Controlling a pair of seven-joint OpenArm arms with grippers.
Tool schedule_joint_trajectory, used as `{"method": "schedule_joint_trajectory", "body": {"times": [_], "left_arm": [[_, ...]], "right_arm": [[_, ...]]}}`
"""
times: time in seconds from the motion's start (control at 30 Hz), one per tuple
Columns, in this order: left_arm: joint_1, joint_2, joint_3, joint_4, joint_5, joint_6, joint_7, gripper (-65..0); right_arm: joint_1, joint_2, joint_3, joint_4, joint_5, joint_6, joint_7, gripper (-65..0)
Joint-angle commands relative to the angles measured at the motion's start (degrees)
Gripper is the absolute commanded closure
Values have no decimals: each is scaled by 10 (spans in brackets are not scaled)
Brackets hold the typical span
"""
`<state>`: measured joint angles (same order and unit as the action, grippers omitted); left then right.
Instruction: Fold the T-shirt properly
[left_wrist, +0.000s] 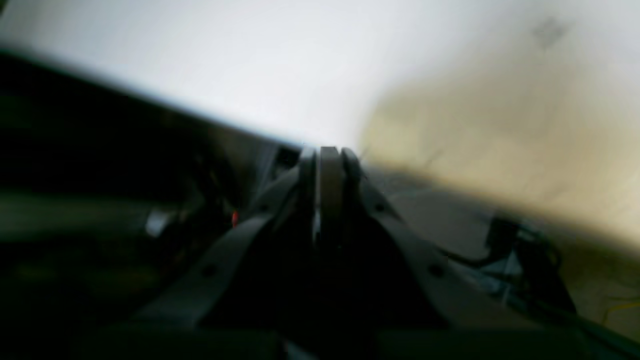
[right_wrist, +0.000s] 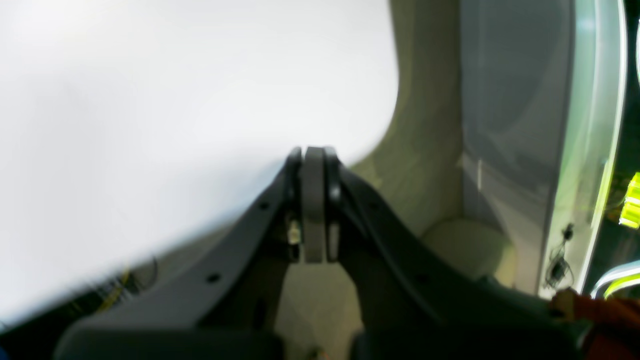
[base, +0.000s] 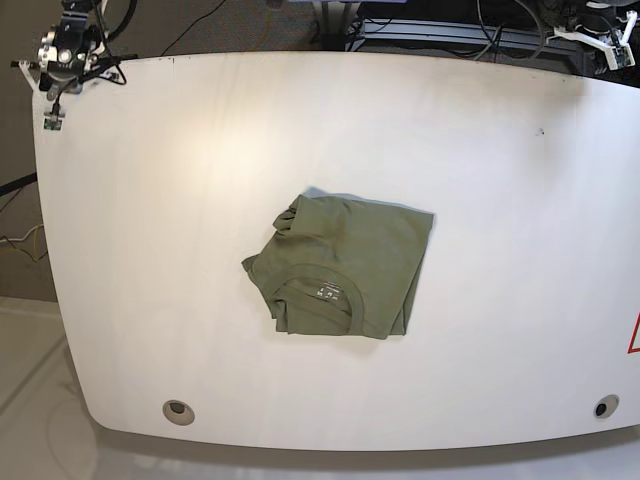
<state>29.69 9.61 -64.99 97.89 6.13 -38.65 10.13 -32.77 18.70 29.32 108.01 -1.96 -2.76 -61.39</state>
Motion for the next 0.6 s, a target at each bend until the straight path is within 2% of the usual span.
{"method": "schedule_joint_trajectory", "body": {"times": [0.0, 0.27, 0.57], "left_arm": [[7, -6, -14, -18, -4, 5, -13, 0], [6, -6, -15, -81, 44, 5, -15, 0], [2, -6, 2, -141, 82, 5, -16, 0]], "right_arm": [[-25, 10, 25, -15, -12, -3, 25, 0], [-63, -7, 69, -135, -13, -3, 111, 0], [-68, -8, 68, -294, -13, -2, 194, 0]]}}
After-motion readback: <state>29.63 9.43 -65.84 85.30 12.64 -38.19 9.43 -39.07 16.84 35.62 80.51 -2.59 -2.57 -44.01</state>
